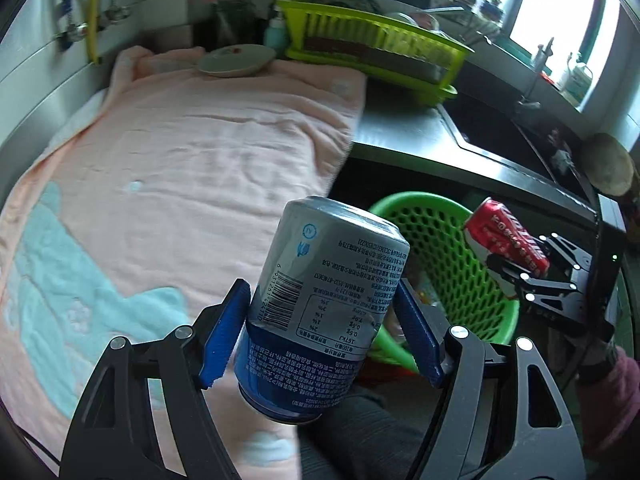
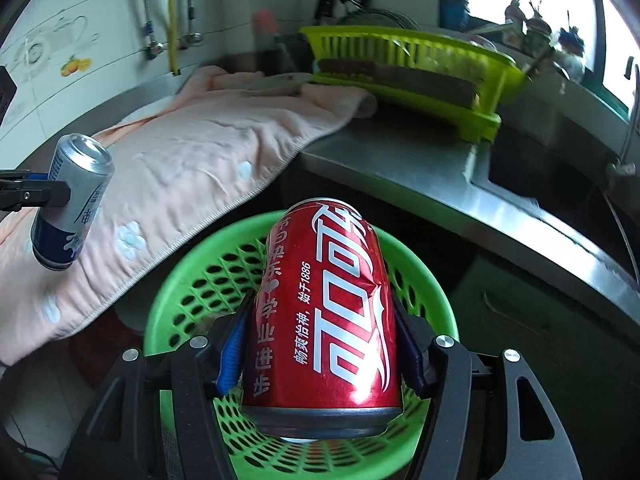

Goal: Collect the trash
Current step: 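Carry both cans over the green basket and open both grippers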

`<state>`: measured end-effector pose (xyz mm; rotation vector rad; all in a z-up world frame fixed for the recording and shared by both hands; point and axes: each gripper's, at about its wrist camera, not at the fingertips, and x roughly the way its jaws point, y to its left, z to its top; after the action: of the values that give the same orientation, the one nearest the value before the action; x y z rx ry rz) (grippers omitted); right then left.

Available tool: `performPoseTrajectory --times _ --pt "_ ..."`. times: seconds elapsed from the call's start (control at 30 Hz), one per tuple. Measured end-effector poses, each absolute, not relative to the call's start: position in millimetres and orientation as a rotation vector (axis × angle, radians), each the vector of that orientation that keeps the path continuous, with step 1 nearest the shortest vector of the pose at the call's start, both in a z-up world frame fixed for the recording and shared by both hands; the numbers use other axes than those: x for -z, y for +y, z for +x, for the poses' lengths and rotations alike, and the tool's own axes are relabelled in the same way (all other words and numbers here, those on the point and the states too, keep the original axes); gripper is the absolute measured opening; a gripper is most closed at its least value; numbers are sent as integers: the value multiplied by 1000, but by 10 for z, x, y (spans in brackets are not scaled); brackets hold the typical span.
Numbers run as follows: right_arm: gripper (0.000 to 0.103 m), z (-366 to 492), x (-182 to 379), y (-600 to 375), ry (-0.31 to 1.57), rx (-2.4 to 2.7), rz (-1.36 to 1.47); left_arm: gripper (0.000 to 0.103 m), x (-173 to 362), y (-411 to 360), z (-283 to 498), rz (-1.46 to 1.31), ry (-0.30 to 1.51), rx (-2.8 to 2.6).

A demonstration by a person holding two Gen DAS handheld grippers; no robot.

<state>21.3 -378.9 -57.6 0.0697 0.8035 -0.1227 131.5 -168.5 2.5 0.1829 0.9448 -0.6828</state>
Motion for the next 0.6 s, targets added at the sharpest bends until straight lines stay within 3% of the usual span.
performPoseTrajectory --times 0.6 --pt "79 -318 567 -4156 742 178 123 72 390 -2827 1124 153 1054 805"
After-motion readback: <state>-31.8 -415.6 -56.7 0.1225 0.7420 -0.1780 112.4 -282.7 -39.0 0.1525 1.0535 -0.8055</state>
